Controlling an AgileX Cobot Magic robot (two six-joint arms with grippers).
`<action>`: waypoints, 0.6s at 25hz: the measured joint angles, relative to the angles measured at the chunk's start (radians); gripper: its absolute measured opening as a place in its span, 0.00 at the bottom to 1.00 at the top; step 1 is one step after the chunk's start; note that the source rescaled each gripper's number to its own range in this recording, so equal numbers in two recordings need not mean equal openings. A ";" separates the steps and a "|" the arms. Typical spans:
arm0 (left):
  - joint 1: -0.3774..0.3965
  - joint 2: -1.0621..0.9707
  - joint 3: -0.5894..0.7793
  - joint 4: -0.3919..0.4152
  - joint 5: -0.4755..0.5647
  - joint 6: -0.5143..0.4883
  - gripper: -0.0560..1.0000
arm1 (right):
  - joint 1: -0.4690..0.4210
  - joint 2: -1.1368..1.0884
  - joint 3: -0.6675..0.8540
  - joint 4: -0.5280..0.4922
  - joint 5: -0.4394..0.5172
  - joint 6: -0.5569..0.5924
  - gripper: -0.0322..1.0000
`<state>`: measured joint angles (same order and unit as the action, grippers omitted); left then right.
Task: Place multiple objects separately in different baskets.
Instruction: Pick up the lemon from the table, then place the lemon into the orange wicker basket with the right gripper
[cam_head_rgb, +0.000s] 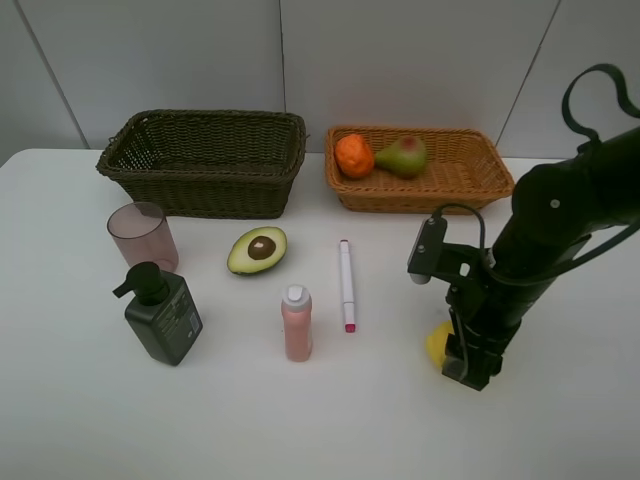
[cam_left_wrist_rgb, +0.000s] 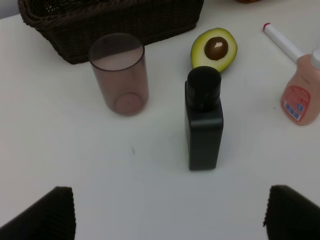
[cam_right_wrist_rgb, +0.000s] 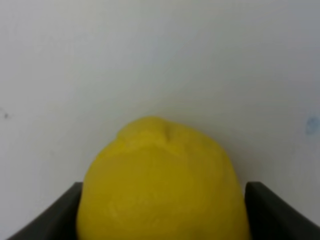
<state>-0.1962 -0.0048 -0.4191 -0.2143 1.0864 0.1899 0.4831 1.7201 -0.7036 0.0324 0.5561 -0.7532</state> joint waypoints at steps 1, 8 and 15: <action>0.000 0.000 0.000 0.000 0.000 0.000 1.00 | 0.000 0.000 0.000 0.000 0.000 0.000 0.58; 0.000 0.000 0.000 0.000 0.000 0.000 1.00 | 0.000 -0.041 -0.014 -0.009 0.010 0.000 0.58; 0.000 0.000 0.000 0.000 0.000 0.000 1.00 | 0.000 -0.116 -0.147 -0.008 0.082 0.001 0.58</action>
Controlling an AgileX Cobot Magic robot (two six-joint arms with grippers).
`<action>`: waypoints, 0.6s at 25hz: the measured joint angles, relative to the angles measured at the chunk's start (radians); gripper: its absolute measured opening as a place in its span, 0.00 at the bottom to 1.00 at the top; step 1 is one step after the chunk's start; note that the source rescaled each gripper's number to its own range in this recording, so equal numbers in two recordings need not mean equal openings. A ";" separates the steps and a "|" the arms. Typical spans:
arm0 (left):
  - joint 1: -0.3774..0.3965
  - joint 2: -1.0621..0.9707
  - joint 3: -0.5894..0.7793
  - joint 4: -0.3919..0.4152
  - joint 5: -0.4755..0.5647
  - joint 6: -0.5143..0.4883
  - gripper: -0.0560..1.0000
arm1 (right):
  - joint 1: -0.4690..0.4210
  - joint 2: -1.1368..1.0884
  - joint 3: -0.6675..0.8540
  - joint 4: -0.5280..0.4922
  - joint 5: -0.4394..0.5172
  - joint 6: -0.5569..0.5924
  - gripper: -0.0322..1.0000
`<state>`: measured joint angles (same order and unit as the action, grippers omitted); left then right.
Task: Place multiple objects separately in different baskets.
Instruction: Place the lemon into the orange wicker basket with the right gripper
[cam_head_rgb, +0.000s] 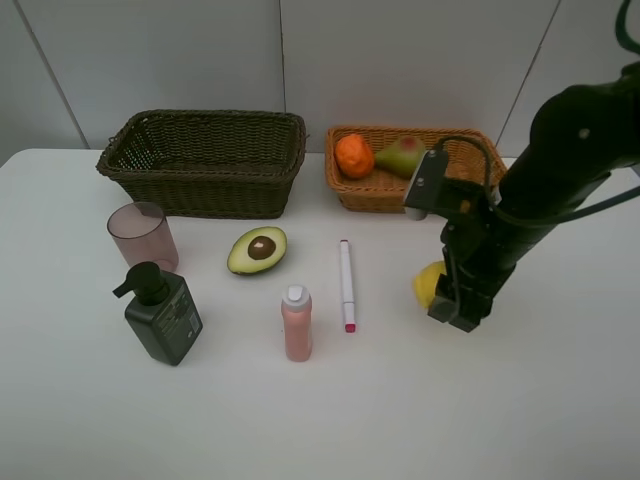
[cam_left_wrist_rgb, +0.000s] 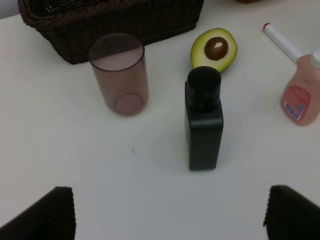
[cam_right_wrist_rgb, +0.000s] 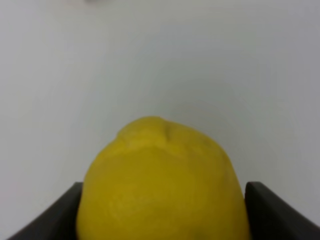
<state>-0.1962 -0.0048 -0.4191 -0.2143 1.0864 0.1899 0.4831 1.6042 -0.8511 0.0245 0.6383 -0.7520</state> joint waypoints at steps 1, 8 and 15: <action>0.000 0.000 0.000 0.000 0.000 0.000 1.00 | 0.000 -0.003 -0.028 0.000 0.011 0.000 0.58; 0.000 0.000 0.000 0.000 0.000 0.000 1.00 | -0.007 -0.008 -0.201 -0.025 0.024 0.000 0.58; 0.000 0.000 0.000 0.000 0.000 0.000 1.00 | -0.122 0.048 -0.318 -0.012 -0.060 0.001 0.58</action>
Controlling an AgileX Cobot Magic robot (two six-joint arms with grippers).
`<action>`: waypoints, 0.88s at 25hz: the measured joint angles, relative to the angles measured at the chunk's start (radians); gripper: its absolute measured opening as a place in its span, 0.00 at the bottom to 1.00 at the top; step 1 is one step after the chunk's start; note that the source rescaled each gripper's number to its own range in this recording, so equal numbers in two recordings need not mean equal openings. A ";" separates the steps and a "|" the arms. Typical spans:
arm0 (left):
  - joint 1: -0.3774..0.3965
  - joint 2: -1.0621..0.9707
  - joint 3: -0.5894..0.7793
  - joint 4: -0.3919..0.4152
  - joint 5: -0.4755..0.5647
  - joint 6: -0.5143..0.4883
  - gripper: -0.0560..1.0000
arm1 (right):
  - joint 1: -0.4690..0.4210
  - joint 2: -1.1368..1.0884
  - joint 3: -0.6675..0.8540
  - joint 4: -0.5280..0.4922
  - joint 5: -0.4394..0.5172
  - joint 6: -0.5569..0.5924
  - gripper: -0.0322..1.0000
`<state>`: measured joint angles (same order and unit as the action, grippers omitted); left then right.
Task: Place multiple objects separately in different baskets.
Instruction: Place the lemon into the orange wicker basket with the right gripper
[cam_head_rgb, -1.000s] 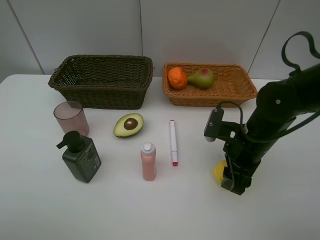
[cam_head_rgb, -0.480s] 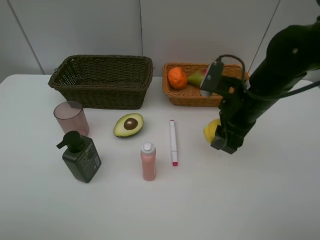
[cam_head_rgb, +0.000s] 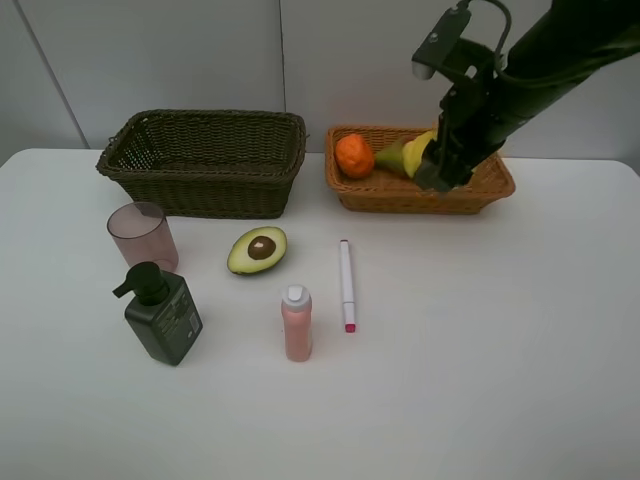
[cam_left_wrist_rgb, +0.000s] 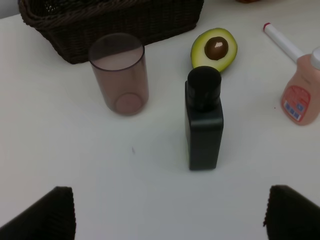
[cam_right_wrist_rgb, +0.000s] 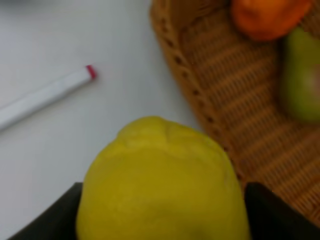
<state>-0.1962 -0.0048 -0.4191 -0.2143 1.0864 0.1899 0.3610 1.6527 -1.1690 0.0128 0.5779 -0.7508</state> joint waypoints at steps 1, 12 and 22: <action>0.000 0.000 0.000 0.000 0.000 0.000 1.00 | -0.017 0.006 -0.008 0.003 -0.028 0.000 0.58; 0.000 0.000 0.000 0.000 0.000 0.000 1.00 | -0.182 0.142 -0.020 0.029 -0.317 0.003 0.58; 0.000 0.000 0.000 0.000 0.000 0.000 1.00 | -0.235 0.292 -0.020 0.153 -0.551 0.003 0.58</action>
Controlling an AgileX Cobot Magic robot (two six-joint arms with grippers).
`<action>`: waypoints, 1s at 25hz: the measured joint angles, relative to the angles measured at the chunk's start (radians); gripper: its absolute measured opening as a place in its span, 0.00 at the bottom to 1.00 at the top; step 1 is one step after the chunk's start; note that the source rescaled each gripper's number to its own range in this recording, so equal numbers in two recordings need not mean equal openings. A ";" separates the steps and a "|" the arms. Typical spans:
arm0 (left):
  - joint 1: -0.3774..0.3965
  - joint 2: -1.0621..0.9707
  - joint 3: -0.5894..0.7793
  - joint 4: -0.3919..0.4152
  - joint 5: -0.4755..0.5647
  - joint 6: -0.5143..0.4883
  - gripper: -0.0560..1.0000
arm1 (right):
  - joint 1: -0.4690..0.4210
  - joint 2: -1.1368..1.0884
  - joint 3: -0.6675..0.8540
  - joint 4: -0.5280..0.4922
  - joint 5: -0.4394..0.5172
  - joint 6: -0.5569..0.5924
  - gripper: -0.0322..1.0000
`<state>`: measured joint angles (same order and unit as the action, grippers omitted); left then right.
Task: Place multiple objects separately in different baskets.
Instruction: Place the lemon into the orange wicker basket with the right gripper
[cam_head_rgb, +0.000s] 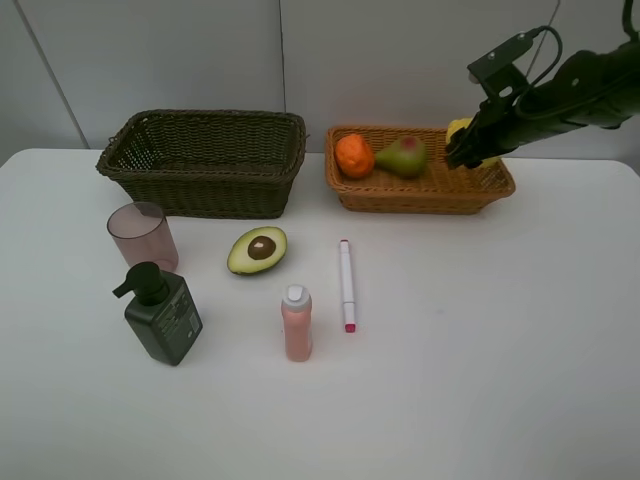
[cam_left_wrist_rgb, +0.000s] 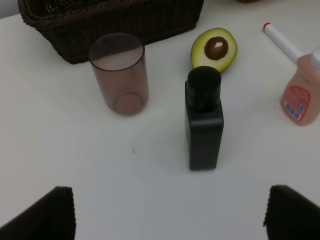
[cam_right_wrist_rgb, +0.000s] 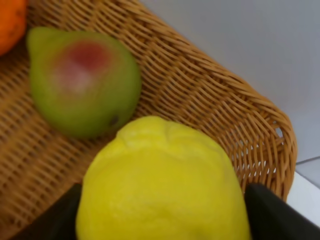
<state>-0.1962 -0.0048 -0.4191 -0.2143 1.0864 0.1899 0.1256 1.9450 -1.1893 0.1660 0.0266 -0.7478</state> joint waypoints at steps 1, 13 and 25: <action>0.000 0.000 0.000 0.000 0.000 0.000 1.00 | 0.000 0.011 0.000 0.017 -0.017 0.000 0.58; 0.000 0.000 0.000 0.000 0.000 0.000 1.00 | 0.000 0.046 0.000 0.119 -0.130 0.000 0.58; 0.000 0.000 0.000 0.000 0.000 0.000 1.00 | 0.000 0.046 0.000 0.177 -0.129 0.000 0.58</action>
<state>-0.1962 -0.0048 -0.4191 -0.2143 1.0864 0.1899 0.1256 1.9911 -1.1893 0.3426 -0.1021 -0.7478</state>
